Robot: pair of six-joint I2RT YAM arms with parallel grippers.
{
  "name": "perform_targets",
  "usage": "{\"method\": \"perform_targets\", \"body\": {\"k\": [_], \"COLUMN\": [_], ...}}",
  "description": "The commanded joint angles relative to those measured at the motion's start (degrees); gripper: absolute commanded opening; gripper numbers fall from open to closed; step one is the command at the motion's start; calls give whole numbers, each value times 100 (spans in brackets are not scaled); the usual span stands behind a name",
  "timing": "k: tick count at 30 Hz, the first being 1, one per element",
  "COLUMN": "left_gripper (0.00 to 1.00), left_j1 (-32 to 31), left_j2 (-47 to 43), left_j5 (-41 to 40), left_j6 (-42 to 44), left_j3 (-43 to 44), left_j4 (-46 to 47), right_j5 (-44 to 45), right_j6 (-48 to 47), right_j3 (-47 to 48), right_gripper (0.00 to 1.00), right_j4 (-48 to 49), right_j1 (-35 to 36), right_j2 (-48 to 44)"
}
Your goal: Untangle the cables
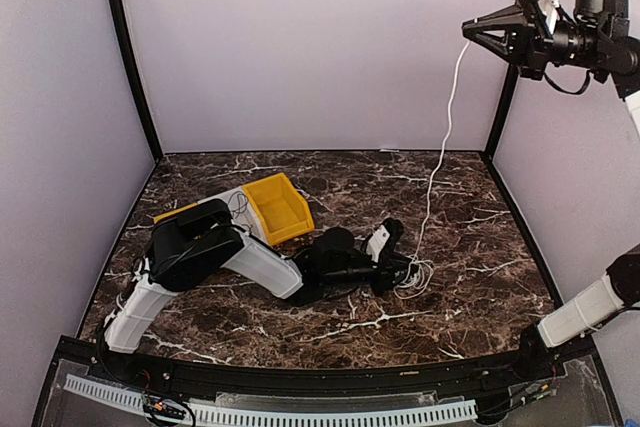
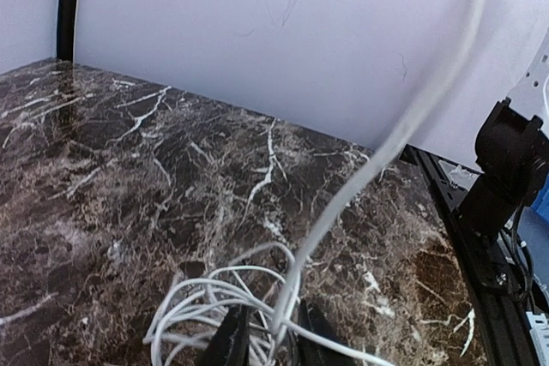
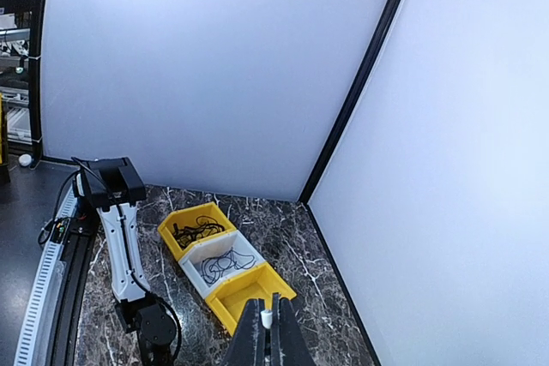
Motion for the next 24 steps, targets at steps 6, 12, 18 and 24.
{"method": "perform_targets", "body": {"k": [6, 12, 18, 24], "left_gripper": [22, 23, 26, 47], "left_j1": [-17, -15, -8, -8], "left_j2": [52, -80, -1045, -2326], "left_j5": [-108, -217, -513, -1298], "left_j6": [76, 138, 372, 624], "left_j3": [-129, -346, -1008, -1748], "left_j4": [-183, -154, -27, -411], "right_j5": [-281, -327, 50, 79], "right_j6": [281, 387, 595, 573], "right_j3": [459, 807, -428, -1512], "right_gripper": [0, 0, 0, 0], "right_j4": [265, 390, 1132, 1443], "right_j1": [-282, -427, -436, -430], "right_j2": [102, 182, -287, -587]}}
